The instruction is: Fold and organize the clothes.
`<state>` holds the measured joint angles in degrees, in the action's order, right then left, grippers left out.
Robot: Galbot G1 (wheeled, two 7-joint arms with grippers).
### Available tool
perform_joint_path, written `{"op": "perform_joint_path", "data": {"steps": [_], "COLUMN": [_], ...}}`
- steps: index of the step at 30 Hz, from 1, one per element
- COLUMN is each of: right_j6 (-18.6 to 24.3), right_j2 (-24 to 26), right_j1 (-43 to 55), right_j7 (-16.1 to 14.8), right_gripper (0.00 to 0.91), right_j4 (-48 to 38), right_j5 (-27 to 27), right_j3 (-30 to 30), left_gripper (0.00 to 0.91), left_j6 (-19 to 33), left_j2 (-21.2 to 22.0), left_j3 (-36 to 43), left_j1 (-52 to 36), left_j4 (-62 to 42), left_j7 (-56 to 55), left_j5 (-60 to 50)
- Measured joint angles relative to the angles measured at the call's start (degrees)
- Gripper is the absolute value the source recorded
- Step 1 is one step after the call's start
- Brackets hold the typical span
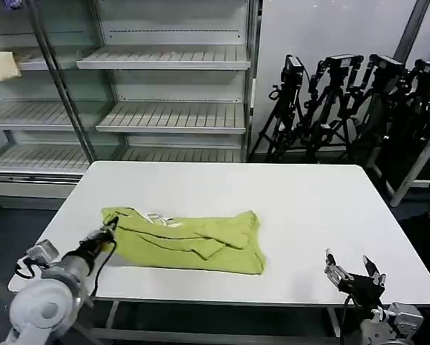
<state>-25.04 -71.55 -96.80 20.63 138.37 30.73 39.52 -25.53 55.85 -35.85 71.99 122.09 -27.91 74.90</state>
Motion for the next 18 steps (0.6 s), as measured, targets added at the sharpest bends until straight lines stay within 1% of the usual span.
{"op": "perform_joint_path", "data": {"steps": [3, 7, 12, 18], "right_j6": [0.07, 0.35, 0.59, 1.09], "right_j2": [-0.20, -0.51, -1.10, -1.54], "right_j1": [-0.47, -1.33, -2.50, -3.67], "right_j7": [0.01, -0.13, -0.36, -0.82], "right_gripper": [0.907, 0.907, 0.907, 0.907], "right_j4": [0.44, 1.00, 1.89, 2.95], "right_j5": [-0.27, -0.93, -2.27, -3.79], "right_j3": [0.20, 0.31, 0.19, 0.19], "left_gripper": [0.020, 0.020, 0.020, 0.020], "left_j6": [0.47, 1.31, 1.63, 2.18], "left_j2": [0.32, 2.38, 6.74, 12.15], "left_j3": [-0.14, 1.77, 6.18, 12.58], "left_j1": [-0.75, -1.91, -3.70, -6.50], "left_j4": [1.37, 2.85, 3.07, 0.63], "left_j7": [0.30, 1.07, 1.27, 1.46], "left_j5": [4.20, 8.21, 10.42, 9.45]}}
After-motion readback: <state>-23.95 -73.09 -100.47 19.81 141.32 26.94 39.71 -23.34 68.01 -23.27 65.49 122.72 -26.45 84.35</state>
